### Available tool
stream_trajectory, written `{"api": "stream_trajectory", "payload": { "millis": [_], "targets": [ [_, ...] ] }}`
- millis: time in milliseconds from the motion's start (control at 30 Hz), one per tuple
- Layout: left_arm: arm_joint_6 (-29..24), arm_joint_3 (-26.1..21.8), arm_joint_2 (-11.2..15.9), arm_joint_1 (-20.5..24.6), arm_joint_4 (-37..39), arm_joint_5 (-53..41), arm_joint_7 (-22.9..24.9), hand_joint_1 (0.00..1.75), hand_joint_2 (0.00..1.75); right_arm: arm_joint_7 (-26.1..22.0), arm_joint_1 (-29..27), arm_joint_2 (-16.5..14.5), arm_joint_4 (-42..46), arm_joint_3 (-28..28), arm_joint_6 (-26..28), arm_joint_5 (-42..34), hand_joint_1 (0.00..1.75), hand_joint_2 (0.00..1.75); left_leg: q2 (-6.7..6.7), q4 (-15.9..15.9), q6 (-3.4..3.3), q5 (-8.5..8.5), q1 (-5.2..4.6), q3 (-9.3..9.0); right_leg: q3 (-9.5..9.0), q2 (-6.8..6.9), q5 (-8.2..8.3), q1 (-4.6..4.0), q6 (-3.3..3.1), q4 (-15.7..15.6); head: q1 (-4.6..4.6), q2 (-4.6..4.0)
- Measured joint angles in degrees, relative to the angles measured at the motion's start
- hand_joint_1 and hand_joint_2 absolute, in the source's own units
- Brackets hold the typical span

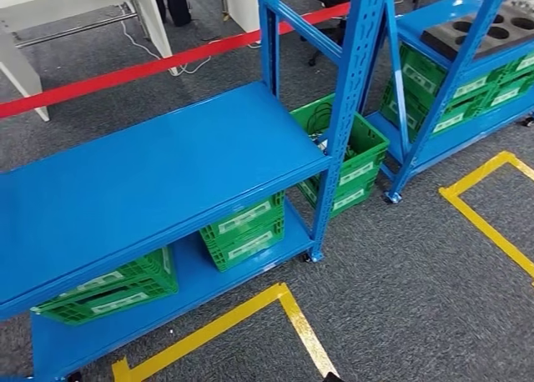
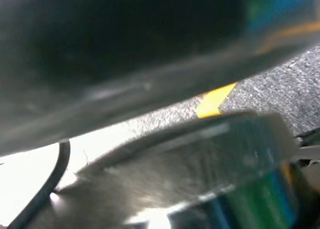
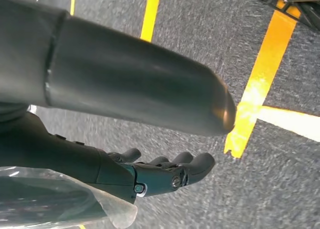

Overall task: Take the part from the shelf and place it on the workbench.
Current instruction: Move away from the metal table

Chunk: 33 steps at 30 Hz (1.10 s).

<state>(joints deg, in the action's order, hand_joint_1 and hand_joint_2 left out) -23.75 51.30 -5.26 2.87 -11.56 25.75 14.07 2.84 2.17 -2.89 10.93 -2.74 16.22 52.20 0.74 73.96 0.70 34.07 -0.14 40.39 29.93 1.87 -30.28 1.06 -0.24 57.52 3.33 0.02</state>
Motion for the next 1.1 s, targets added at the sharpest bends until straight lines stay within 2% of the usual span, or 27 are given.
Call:
{"api": "stream_trajectory", "payload": {
  "millis": [33, 67, 100, 167, 200, 233, 300, 333, 400, 433, 467, 500, 533, 567, 633, 667, 700, 733, 767, 833, 900, 967, 1067, 1100],
  "targets": [
    [0.00, -0.01, -0.01, -0.06, 0.00, 0.00, -0.15, 0.00, 0.00, -0.01, -0.03, 0.00, 0.00, 0.01, -0.01, -0.05, 0.00, 0.00, -0.17, 0.59, 0.02, -0.48, 0.06, 0.35, -0.13, 0.79, -0.15, -0.04, -0.01, 0.00, 0.00, 0.00],
    [-0.02, -0.02, 0.01, -0.13, 0.00, -0.01, -0.28, 0.00, 0.00, -0.03, 0.00, 0.00, 0.01, 0.01, -0.01, -0.11, 0.00, 0.00, -0.37, -1.02, -0.08, -1.99, 0.08, -0.42, -0.34, 1.53, -0.31, -0.08, 0.00, 0.00, -0.01, 0.00],
    [-0.04, -0.02, 0.02, -0.19, 0.00, -0.03, -0.39, 0.00, 0.00, -0.07, 0.06, -0.01, 0.01, 0.01, -0.01, -0.19, 0.00, 0.00, -0.94, -4.54, -0.36, -4.21, 0.00, -2.15, -0.64, 2.23, -0.52, -0.14, 0.05, 0.00, -0.01, 0.00],
    [-0.15, -0.02, 0.03, -0.12, 0.00, -0.17, -0.57, 0.00, 0.00, -0.20, 0.15, -0.04, 0.02, 0.02, -0.01, -0.41, 0.00, 0.00, -3.58, -12.13, -1.25, -7.10, -0.59, -5.99, -1.14, 3.52, -1.04, -0.38, 0.45, -0.01, -0.02, 0.00],
    [-0.22, -0.02, 0.02, -0.03, 0.00, -0.28, -0.64, 0.00, 0.00, -0.25, 0.17, -0.07, 0.02, 0.02, -0.01, -0.55, 0.00, 0.00, -4.69, -14.36, -1.64, -7.49, -0.89, -7.08, -1.22, 4.15, -1.27, -0.53, 0.74, -0.02, -0.01, 0.01],
    [-0.31, -0.02, 0.01, 0.02, 0.00, -0.38, -0.70, 0.00, 0.00, -0.31, 0.18, -0.09, 0.02, 0.03, 0.00, -0.68, 0.00, 0.00, -5.20, -15.25, -1.94, -7.20, -1.15, -7.46, -1.39, 4.80, -1.47, -0.65, 1.05, -0.08, 0.05, 0.01],
    [-0.49, -0.02, -0.01, -0.15, 0.01, -0.49, -0.78, 0.00, 0.00, -0.40, 0.28, -0.17, 0.09, 0.03, 0.13, -0.91, 0.00, 0.00, -4.04, -15.82, -2.39, -7.21, -1.05, -7.49, -1.84, 6.02, -1.76, -0.74, 1.60, -0.33, 0.12, 0.01],
    [-0.57, -0.02, -0.02, -0.30, 0.02, -0.51, -0.80, 0.00, 0.00, -0.46, 0.34, -0.21, 0.16, 0.03, 0.25, -0.98, 0.00, 0.00, -3.34, -16.21, -2.65, -7.38, -0.86, -7.68, -1.98, 5.46, -2.18, -0.69, 1.88, -0.10, 0.24, 0.00],
    [-0.64, -0.02, -0.08, -0.36, 0.04, -0.51, -0.85, 0.00, 0.00, -0.53, 0.34, -0.25, 0.30, 0.03, 0.54, -1.13, 0.00, 0.00, -2.01, -16.88, -3.16, -7.78, -0.37, -8.04, -0.32, 2.18, -4.44, -0.50, 2.36, 3.43, 0.47, 0.01],
    [-0.65, -0.02, -0.13, -0.31, 0.04, -0.52, -0.89, 0.00, 0.00, -0.57, 0.25, -0.25, 0.30, 0.03, 0.65, -1.22, 0.00, 0.00, -1.34, -16.93, -3.32, -7.81, -0.32, -8.03, 1.45, 0.18, -6.12, -0.40, 2.55, 7.05, 0.66, 0.00],
    [-0.64, -0.02, -0.18, -0.24, 0.04, -0.52, -0.92, 0.00, 0.00, -0.61, 0.09, -0.27, 0.30, 0.03, 0.72, -1.38, 0.00, 0.00, -0.53, -16.92, -3.44, -7.82, -0.28, -8.00, 3.65, -0.95, -7.66, -0.33, 2.68, 11.20, 0.74, 0.01],
    [-0.63, -0.02, -0.22, -0.20, 0.04, -0.52, -0.96, 0.00, 0.00, -0.69, -0.14, -0.29, 0.30, 0.03, 0.74, -1.57, 0.00, 0.00, 0.21, -16.91, -3.50, -7.78, -0.26, -8.01, 5.61, -1.46, -8.45, -0.29, 2.81, 14.50, 0.81, 0.01],
    [-0.64, -0.02, -0.25, -0.24, 0.04, -0.53, -0.98, 0.00, 0.00, -0.82, -0.38, -0.31, 0.28, 0.02, 0.67, -1.87, 0.00, 0.00, 0.94, -16.89, -3.51, -7.74, -0.24, -8.07, 6.87, -1.65, -8.09, -0.25, 2.91, 16.02, 0.86, 0.02],
    [-0.66, -0.02, -0.25, -0.30, 0.04, -0.55, -0.99, 0.00, 0.00, -0.95, -0.54, -0.33, 0.27, -0.01, 0.51, -2.30, 0.00, 0.00, 1.54, -16.84, -3.45, -7.66, -0.19, -8.18, 7.11, -1.69, -6.55, -0.19, 3.02, 15.22, 0.87, 0.02],
    [-0.66, -0.02, -0.25, -0.43, 0.04, -0.62, -1.00, 0.00, 0.00, -0.92, -0.56, -0.34, 0.25, -0.28, -0.07, -3.43, 0.00, 0.00, 2.32, -16.59, -3.01, -7.31, -0.04, -8.41, 4.94, -1.88, -1.76, 0.07, 3.27, 8.36, 0.91, 0.02],
    [-0.65, -0.02, -0.24, -0.43, 0.04, -0.68, -1.01, 0.00, 0.00, -0.74, -0.46, -0.39, 0.23, -0.50, -0.41, -3.97, 0.00, 0.00, 2.56, -16.21, -2.63, -7.02, -0.06, -8.38, 3.51, -2.18, -0.17, 0.15, 3.26, 4.76, 0.96, 0.02],
    [-0.64, -0.02, -0.22, -0.42, 0.04, -0.79, -1.03, 0.00, 0.00, -0.52, -0.35, -0.47, 0.21, -0.77, -0.75, -4.46, 0.00, 0.00, 2.70, -15.90, -2.28, -6.81, -0.12, -8.29, 2.46, -2.45, 0.72, 0.20, 3.04, 2.31, 0.94, 0.02],
    [-0.64, -0.02, -0.19, -0.40, 0.04, -0.91, -1.05, 0.00, 0.00, -0.32, -0.29, -0.60, 0.20, -1.01, -1.03, -4.81, 0.00, 0.00, 2.77, -15.59, -2.19, -6.60, -0.24, -8.17, 1.93, -2.69, 0.88, 0.23, 2.79, 1.14, 0.89, 0.02],
    [-0.64, -0.02, -0.15, -0.39, 0.04, -1.02, -1.07, 0.00, 0.00, -0.15, -0.29, -0.71, 0.18, -1.22, -1.21, -5.07, 0.00, 0.00, 2.81, -15.39, -2.40, -6.55, -0.35, -8.06, 1.74, -2.80, 0.82, 0.19, 2.48, 0.90, 0.80, 0.02],
    [-0.64, -0.02, -0.08, -0.42, 0.04, -1.14, -1.09, 0.00, 0.87, 0.09, -0.41, -0.83, 0.16, -1.59, -1.38, -5.41, 0.00, 0.00, 2.78, -15.50, -3.13, -6.62, -0.41, -8.11, 1.75, -2.79, 0.91, 0.17, 2.30, 0.94, 0.62, 0.02],
    [-0.62, -0.02, -0.04, -0.41, 0.04, -1.14, -1.09, 0.00, 1.75, 0.14, -0.48, -0.86, 0.15, -1.90, -1.47, -5.62, 0.00, 0.87, 2.77, -15.75, -3.44, -6.75, -0.41, -8.25, 1.74, -2.81, 0.87, 0.09, 2.12, 0.94, 0.60, 0.02],
    [-0.41, -0.02, -0.03, -0.38, 0.04, -1.03, -1.09, 0.00, 1.75, -0.01, -0.39, -0.91, 0.15, -2.20, -1.68, -5.88, 0.00, 1.75, 2.76, -15.98, -3.49, -6.79, -0.41, -8.38, 1.71, -2.80, 0.76, 0.03, 1.78, 0.95, 0.59, 0.02],
    [0.10, -0.04, -0.03, -0.39, 0.04, -0.41, -1.11, 0.00, 1.75, -0.14, -0.27, -0.94, 0.15, -2.74, -2.54, -6.64, 0.00, 1.75, 2.76, -16.16, -3.40, -6.82, -0.38, -8.47, 1.67, -2.77, 0.66, -0.11, 1.44, 0.98, 0.61, 0.02],
    [0.28, -0.05, -0.03, -0.39, 0.04, -0.21, -1.15, 0.00, 1.31, -0.15, -0.25, -0.94, 0.15, -2.92, -2.90, -6.92, 0.00, 1.31, 2.75, -16.18, -3.27, -6.83, -0.34, -8.47, 1.66, -2.77, 0.64, -0.15, 1.38, 0.99, 0.61, 0.02]
  ]
}}
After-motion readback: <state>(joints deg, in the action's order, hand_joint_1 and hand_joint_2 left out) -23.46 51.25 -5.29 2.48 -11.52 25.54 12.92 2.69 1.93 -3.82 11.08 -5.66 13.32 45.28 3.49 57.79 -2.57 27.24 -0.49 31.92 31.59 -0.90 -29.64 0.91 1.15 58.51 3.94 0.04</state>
